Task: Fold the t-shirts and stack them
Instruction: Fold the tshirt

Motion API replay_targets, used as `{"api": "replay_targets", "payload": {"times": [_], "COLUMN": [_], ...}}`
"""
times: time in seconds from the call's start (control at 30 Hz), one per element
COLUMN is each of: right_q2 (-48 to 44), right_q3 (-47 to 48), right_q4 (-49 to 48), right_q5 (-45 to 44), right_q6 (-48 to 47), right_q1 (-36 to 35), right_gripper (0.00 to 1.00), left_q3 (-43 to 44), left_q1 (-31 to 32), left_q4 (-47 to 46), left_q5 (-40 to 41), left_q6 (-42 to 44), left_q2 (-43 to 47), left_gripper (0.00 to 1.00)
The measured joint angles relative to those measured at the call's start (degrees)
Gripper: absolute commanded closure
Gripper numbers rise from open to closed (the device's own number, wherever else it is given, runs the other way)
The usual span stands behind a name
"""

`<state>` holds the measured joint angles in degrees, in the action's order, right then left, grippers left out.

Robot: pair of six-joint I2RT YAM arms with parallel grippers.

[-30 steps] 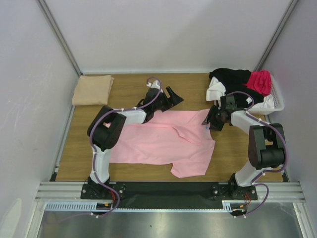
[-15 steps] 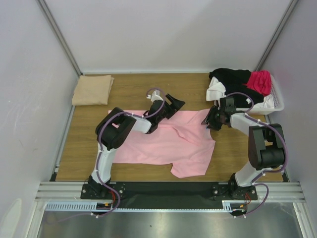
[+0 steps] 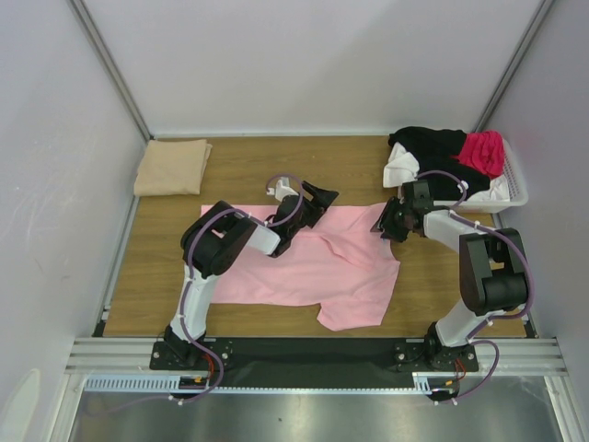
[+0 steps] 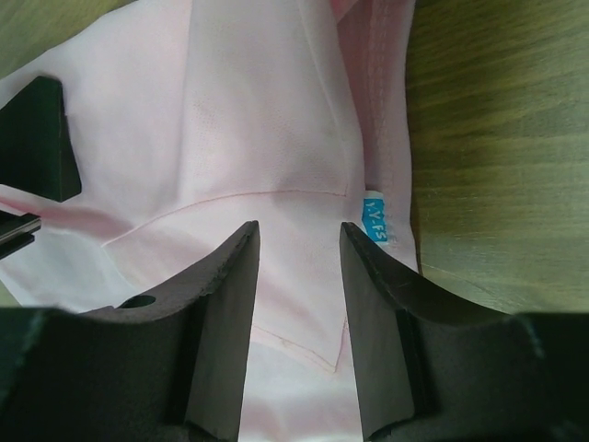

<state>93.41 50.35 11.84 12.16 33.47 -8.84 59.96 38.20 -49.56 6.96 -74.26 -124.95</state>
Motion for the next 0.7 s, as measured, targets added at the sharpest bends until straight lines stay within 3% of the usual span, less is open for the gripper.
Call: {"api": "replay_targets", "payload": {"times": [0.7], "right_q2": [0.2], "right_q3": [-0.3], "right_q4": [1.0], "right_q5": [-4.6], "right_q6": [-0.1], "right_q1": [-1.6], "right_gripper": [0.57], "left_q3": [-1.0], "left_q1": [0.0], "left_q4": [-2.3], "left_q5": [0.7], "left_q6": [-1.2], "left_q2": [-0.2], "left_gripper": [0.12]}}
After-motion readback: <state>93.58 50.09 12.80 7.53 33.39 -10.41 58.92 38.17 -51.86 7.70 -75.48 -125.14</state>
